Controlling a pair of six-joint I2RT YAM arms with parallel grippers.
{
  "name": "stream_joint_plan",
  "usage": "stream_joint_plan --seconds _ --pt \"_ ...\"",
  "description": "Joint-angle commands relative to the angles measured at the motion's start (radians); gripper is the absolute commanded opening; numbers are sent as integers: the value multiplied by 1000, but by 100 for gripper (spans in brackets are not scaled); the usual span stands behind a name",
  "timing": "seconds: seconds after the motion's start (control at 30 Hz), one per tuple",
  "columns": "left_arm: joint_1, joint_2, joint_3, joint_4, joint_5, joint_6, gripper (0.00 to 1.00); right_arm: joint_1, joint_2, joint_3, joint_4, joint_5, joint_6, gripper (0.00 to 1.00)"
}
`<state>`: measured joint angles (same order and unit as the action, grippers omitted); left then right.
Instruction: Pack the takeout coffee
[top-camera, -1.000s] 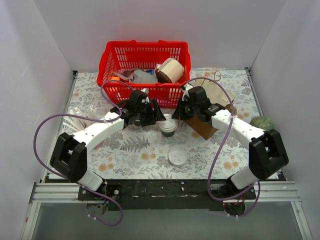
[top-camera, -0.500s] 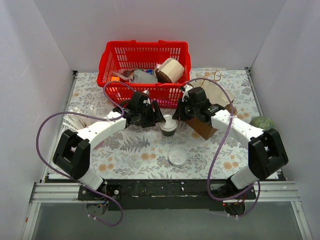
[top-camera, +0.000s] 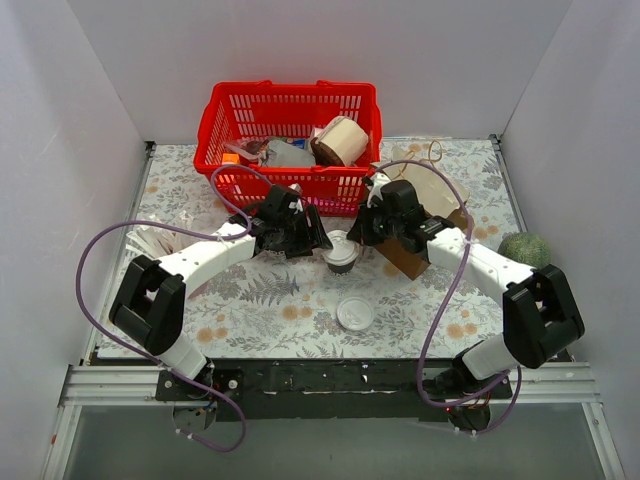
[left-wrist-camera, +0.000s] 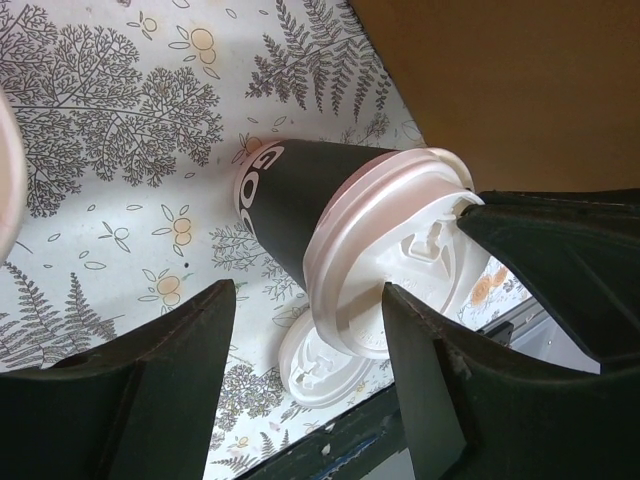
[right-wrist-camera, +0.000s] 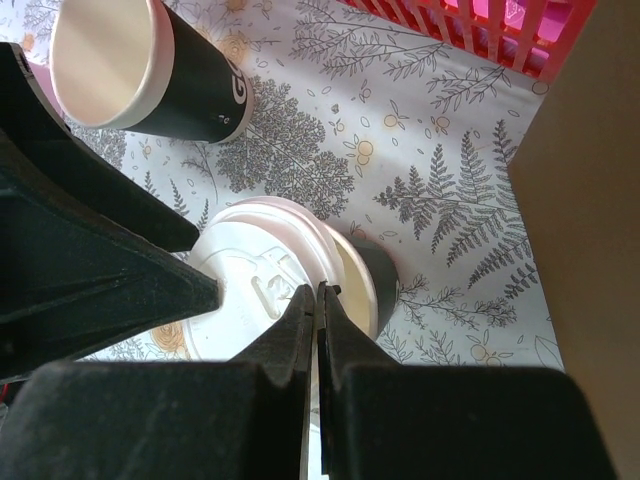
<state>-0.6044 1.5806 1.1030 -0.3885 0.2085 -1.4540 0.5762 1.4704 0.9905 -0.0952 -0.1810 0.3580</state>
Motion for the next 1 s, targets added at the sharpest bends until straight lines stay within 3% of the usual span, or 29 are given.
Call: stream_joint_plan --seconds 0.0,0.2,0.37,0.97 --pt "-3 -19 6 3 5 11 60 -4 -54 2 34 -5 -19 1" --pt "-1 -39 4 17 17 4 65 -4 -90 2 35 -18 9 1" --pt "-3 -48 4 31 22 6 68 -4 -105 -6 23 70 33 1" --pt "-3 93 44 71 63 1 64 -6 -16 -61 32 161 3 1"
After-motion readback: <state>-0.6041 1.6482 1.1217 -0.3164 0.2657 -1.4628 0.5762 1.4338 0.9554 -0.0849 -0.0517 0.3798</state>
